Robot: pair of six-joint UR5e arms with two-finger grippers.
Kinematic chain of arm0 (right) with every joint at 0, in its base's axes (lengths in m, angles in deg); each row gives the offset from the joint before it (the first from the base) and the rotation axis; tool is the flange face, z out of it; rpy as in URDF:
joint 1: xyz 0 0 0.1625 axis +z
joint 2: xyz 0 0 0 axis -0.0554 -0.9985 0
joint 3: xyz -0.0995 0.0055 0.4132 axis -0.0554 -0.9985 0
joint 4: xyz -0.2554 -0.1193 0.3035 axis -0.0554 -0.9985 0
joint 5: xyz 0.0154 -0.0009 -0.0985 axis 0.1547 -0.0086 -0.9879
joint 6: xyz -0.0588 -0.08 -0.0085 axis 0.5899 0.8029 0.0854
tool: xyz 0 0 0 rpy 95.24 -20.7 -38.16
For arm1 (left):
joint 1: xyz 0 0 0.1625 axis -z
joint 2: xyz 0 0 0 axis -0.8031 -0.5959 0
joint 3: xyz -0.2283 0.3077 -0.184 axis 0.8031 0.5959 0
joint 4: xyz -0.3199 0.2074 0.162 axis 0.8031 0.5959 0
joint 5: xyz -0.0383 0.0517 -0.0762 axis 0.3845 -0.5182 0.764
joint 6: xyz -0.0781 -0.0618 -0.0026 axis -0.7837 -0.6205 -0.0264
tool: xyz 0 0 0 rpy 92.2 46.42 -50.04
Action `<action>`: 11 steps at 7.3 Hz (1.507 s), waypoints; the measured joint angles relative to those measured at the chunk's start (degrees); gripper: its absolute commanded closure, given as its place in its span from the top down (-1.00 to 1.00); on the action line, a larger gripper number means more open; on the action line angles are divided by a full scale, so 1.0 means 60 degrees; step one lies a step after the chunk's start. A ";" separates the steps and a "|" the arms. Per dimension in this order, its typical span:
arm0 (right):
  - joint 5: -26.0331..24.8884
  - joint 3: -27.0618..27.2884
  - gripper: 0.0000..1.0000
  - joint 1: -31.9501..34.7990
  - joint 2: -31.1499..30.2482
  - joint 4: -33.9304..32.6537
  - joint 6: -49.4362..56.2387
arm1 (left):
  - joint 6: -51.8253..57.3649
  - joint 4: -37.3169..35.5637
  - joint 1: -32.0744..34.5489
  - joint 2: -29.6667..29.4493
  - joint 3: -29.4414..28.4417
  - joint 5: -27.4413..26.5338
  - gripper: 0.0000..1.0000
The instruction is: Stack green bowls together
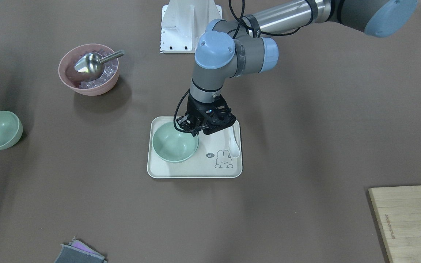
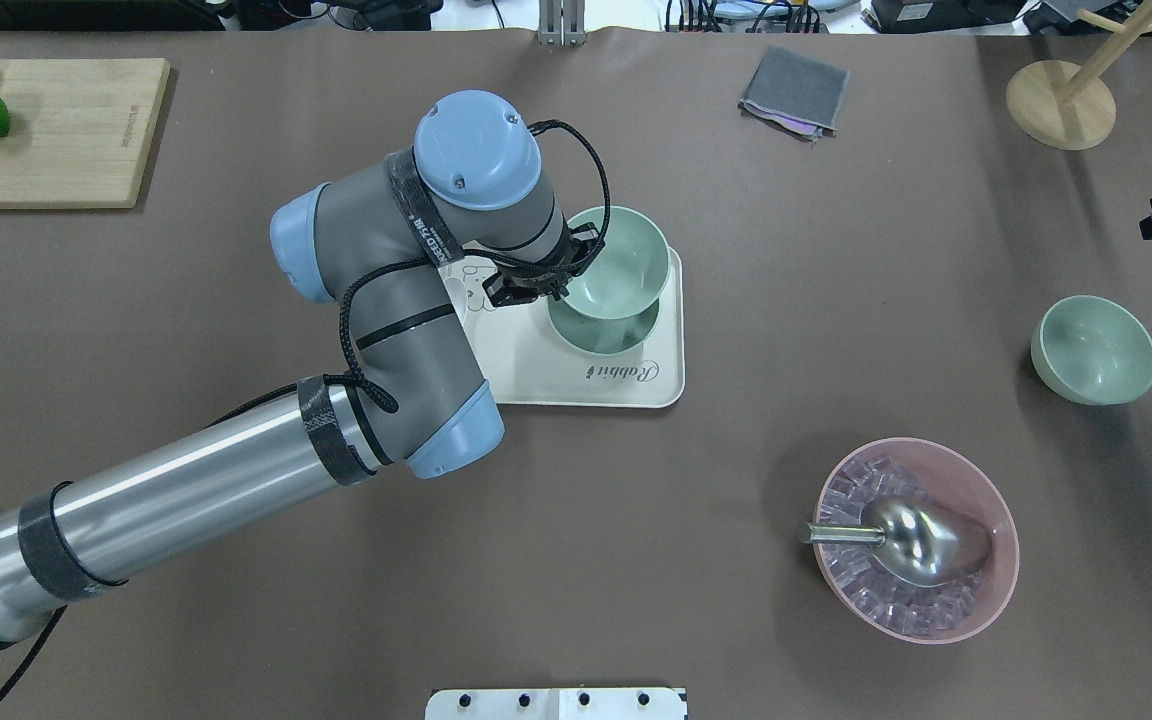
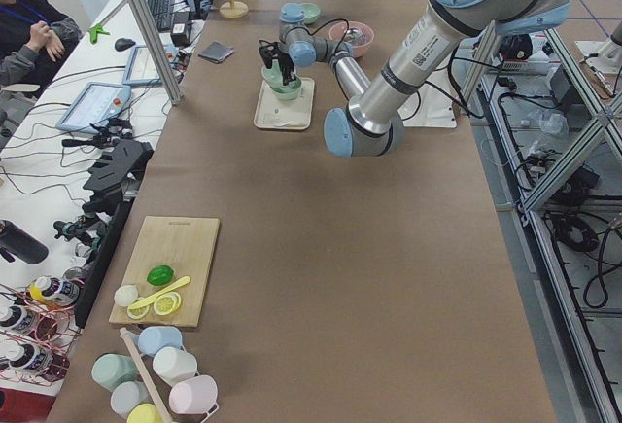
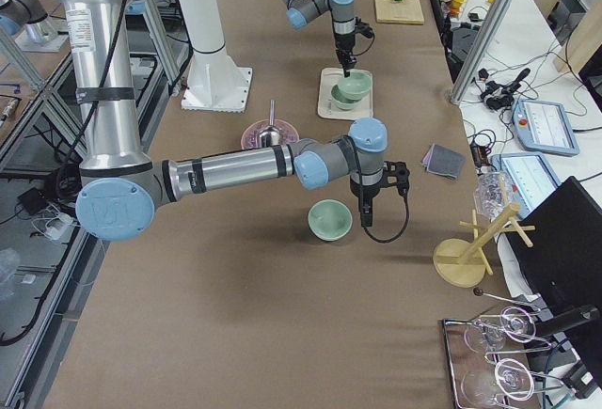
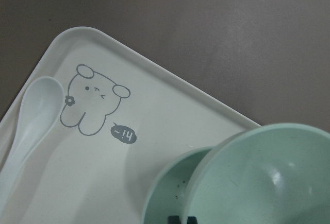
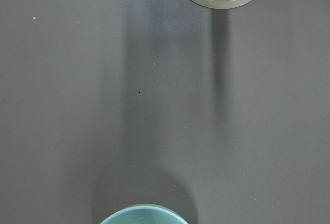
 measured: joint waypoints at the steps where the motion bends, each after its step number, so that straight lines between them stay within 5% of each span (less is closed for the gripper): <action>1: 0.0000 -0.0004 1.00 0.0000 0.0000 0.0000 0.0000 | 0.0022 -0.0010 -0.0004 0.0001 0.0007 0.0011 -1.00; 11: 0.0000 -0.0022 1.00 0.0009 -0.0014 0.0014 0.0000 | 0.0460 -0.0338 -0.0007 0.0009 -0.0053 0.0279 -1.00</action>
